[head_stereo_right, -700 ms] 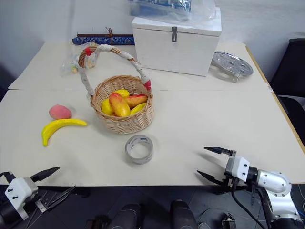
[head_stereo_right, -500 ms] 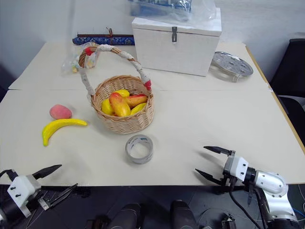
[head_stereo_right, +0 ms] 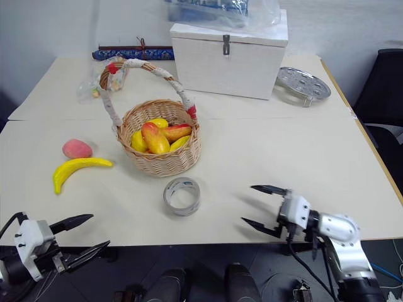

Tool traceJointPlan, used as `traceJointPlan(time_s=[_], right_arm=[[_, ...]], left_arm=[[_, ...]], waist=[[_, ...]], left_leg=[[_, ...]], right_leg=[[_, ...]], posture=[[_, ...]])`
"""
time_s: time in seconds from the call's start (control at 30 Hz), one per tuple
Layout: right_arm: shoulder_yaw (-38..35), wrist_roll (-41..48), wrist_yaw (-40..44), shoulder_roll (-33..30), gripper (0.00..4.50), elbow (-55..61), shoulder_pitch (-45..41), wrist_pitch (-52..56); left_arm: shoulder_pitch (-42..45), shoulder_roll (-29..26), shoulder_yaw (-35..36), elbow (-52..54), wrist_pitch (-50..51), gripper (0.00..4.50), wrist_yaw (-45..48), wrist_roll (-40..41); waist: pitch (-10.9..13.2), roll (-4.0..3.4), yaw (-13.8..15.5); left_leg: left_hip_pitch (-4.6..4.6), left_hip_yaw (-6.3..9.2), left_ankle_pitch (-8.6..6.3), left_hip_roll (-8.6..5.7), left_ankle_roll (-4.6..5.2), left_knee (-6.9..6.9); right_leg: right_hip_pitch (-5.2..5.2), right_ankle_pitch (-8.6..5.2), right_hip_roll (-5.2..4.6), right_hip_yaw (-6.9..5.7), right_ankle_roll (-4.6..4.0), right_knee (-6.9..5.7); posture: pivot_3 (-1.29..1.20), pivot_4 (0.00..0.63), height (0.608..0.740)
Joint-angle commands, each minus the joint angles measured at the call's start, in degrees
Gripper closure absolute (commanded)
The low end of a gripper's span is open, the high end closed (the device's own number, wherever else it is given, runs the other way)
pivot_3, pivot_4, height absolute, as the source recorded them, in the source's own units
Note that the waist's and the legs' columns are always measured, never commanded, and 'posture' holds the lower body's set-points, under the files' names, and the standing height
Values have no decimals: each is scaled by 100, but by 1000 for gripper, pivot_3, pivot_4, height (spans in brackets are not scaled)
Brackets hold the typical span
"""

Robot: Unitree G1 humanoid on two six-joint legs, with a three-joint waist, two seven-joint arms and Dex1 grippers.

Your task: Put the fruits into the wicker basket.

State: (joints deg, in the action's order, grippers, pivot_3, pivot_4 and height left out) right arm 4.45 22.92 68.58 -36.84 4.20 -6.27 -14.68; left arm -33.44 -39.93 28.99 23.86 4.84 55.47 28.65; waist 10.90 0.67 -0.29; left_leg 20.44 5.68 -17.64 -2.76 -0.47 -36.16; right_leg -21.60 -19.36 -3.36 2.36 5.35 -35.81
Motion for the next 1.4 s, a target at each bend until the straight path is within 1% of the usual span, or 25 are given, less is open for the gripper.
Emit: traceJointPlan(time_s=[0.03, 0.13, 0.2, 0.33, 0.37, 0.43, 0.47, 0.63, 0.73, 0.8, 0.83, 0.9, 0.97, 1.03, 1.1, 1.2, 1.3, 1.37, 1.4], right_arm=[[768, -334, 293, -78, 30, 540, -707, 844], [1446, -905, 393, 127, 30, 363, -1606, 1295], [1784, -1165, 519, 271, 30, 148, -2052, 1440], [2159, -1543, 511, 681, 30, -393, -2744, 1622], [2268, -1636, 569, 803, 203, -575, -2949, 1607], [2499, -1769, 812, 926, 640, -844, -3264, 1657], [2561, -1789, 922, 935, 934, -914, -3332, 1679], [2621, -1888, 1147, 972, 2655, -1191, -3458, 1359], [2436, -1598, 1341, 839, 3617, -967, -3269, 1335], [2181, -1191, 1448, 745, 4318, -663, -3047, 1478], [1938, -866, 1422, 632, 4439, -367, -2864, 1801], [1551, -367, 1328, 449, 4428, 117, -2566, 2313], [559, 259, 1092, -189, 4428, 690, -1890, 2925], [-209, 452, 890, -727, 4428, 776, -1435, 3211], [-666, 284, 762, -1148, 4428, 359, -1251, 3122], [-1068, -246, 608, -1676, 4428, -973, -1323, 2583], [-1072, -578, 773, -1957, 4428, -2353, -1626, 2090], [-956, -755, 942, -2026, 4428, -2912, -1735, 1779], [-924, -852, 888, -1971, 4428, -3195, -1806, 1615]], left_arm=[[71, -149, -233, 399, -144, 0, 275, -41], [214, -229, -428, 625, -96, 0, 327, -42], [319, -257, -514, 721, -23, 0, 303, -34], [414, -255, -593, 781, 90, 0, 253, -43], [396, -247, -605, 778, 97, 0, 259, -64], [354, -232, -607, 759, 119, 0, 269, -85], [344, -233, -605, 756, 125, 0, 271, -95], [370, -207, -608, 754, 149, 0, 226, -124], [386, -185, -631, 771, 163, 0, 201, -121], [420, -181, -697, 787, 176, 0, 183, -134], [468, -177, -752, 795, 194, 0, 163, -141], [523, -161, -818, 817, 222, 0, 131, -147], [651, -106, -874, 844, 301, 0, 52, -53], [769, -47, -932, 857, 366, 0, -5, 26], [887, -8, -1019, 870, 423, 0, -32, 79], [1182, 52, -1222, 883, 537, 0, -79, 158], [1550, 102, -1405, 873, 674, 0, -150, 247], [1693, 116, -1493, 881, 729, 0, -181, 247], [1808, 128, -1548, 877, 751, 0, -216, 224]], waist=[[0, 0, 13], [0, 0, 15], [0, 0, 14], [0, 0, 15], [-1, 2, 10], [-3, 6, -21], [-3, 6, -22], [-3, 6, 15], [-3, 6, 6], [-3, 6, 7], [-4, 7, 34], [-4, 7, 41], [-2, 3, 74], [1, -1, 140], [1, -1, 152], [1, -1, 114], [2, -4, 91], [4, -7, 58], [4, -7, 32]], left_leg=[[0, 1, 0, 0, -1, 1], [3, 2, 1, 0, -2, 0], [6, 3, 0, 0, -4, 3], [22, 8, 1, 0, -17, 6], [35, 7, 6, 0, -26, 4], [83, -3, 17, -1, -45, -12], [87, -3, 20, -1, -49, -12], [87, 2, 22, 2, -52, -7], [86, 1, 21, 1, -51, -10], [86, 1, 21, 1, -51, -8], [85, 1, 21, 2, -51, -7], [88, 9, 21, 1, -51, -8], [92, 6, 20, 1, -49, -10], [98, 6, 17, -2, -44, -15], [98, 1, 6, -5, -25, -21], [80, -7, 2, -1, -15, -24], [75, -8, 12, 1, -17, -23], [76, -11, 17, 0, -17, -24], [76, -11, 18, 1, -18, -23]], right_leg=[[0, 0, 0, -1, -1, 1], [-1, -1, -1, -3, -2, 6], [-5, -1, -1, -6, -2, 10], [-23, -4, 0, -15, -7, 13], [-36, -4, 0, -16, -7, 11], [-87, -3, 0, -16, -6, -14], [-94, -3, -1, -17, -6, -17], [-94, -4, 0, -30, -8, -16], [-91, -4, 0, -28, -7, -16], [-92, -4, 0, -28, -8, -17], [-92, -4, 0, -29, -8, -17], [-90, -4, 0, -34, -8, -13], [-91, -4, -2, -31, -7, -13], [-90, -4, -5, -32, -7, -9], [-88, -3, -6, -29, -7, -8], [-80, -2, -1, -26, -6, -20], [-79, 3, 3, -28, -14, -29], [-84, 5, 3, -26, -14, -37], [-84, 5, 4, -26, -14, -39]], posture=[[0, 150, 740], [0, 150, 740], [0, 150, 740], [0, 150, 740], [0, 150, 740], [0, 150, 740], [0, 150, 740], [0, 150, 740], [0, 150, 740], [0, 150, 740], [0, 150, 740], [0, 150, 740], [0, 150, 740], [0, 150, 740], [0, 150, 740], [0, 150, 740], [0, 150, 740], [0, 150, 740], [0, 150, 740]])
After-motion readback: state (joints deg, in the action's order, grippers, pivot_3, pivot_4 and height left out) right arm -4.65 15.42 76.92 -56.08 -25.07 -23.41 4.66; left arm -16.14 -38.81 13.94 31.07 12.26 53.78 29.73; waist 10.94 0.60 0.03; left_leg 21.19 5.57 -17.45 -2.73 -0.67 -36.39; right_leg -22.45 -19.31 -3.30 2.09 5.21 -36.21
